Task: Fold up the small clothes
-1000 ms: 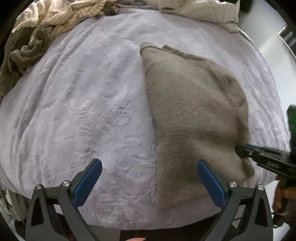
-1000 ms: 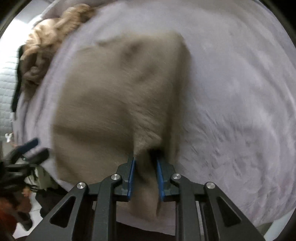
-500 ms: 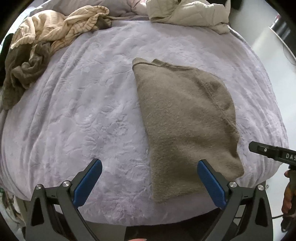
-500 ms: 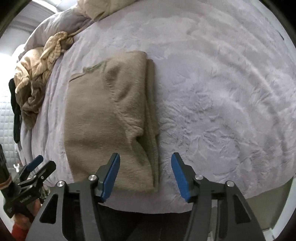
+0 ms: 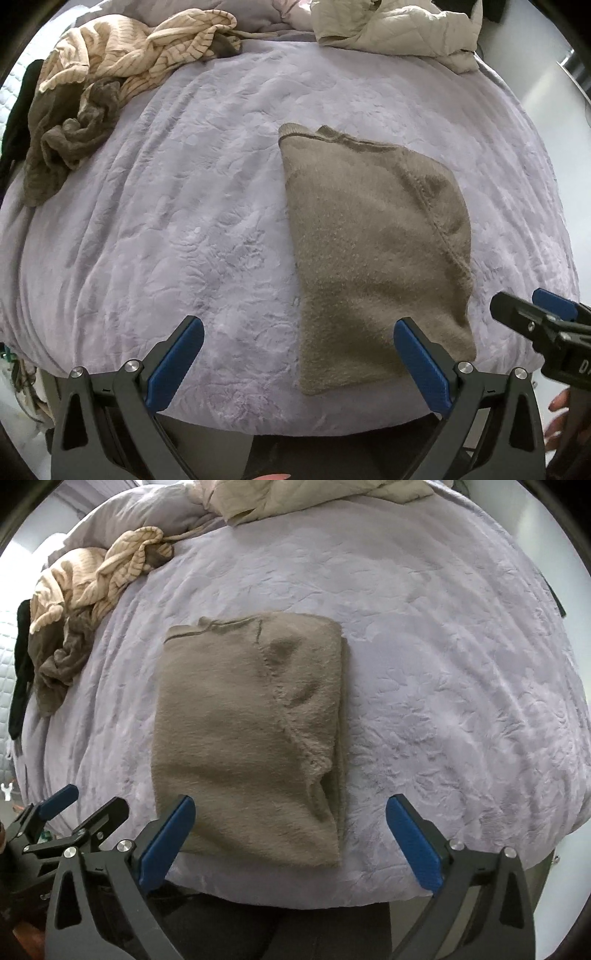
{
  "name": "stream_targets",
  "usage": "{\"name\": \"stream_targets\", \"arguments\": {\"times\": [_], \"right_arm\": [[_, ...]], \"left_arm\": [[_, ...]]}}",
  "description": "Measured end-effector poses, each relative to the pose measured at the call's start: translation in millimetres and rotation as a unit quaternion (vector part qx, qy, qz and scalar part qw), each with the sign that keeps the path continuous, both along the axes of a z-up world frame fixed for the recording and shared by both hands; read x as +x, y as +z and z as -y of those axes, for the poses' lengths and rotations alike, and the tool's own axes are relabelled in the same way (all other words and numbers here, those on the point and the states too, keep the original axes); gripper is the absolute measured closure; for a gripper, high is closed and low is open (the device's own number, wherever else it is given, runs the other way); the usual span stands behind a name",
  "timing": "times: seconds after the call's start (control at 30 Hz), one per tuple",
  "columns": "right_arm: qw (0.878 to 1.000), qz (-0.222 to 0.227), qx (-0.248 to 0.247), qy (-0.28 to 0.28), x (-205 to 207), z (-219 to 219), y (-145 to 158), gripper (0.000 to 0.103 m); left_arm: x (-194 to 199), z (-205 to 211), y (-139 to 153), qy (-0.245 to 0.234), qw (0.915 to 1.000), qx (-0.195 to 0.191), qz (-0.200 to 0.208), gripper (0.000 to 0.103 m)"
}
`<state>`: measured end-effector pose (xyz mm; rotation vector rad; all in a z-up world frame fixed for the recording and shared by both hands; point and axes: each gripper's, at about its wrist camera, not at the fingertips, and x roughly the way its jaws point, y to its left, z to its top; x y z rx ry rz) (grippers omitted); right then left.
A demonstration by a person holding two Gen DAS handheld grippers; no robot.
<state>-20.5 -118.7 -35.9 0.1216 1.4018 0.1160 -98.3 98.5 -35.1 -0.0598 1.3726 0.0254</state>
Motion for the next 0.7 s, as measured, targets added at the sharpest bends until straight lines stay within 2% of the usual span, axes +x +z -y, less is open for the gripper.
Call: {"name": "stream_targets", "arguments": {"times": [0.27,0.7], "right_arm": [[1.000,-0.013,-0.016,-0.007,4,0,7,0.000],[0.999,-0.004,-0.040,-0.002,7,-6,16,0.000]], "left_arm": [[2,5,9,0.002,0.9999,0.014,0.000,0.000],[6,12,14,-0.002,0.9998,0.019,0.002,0.000]]}}
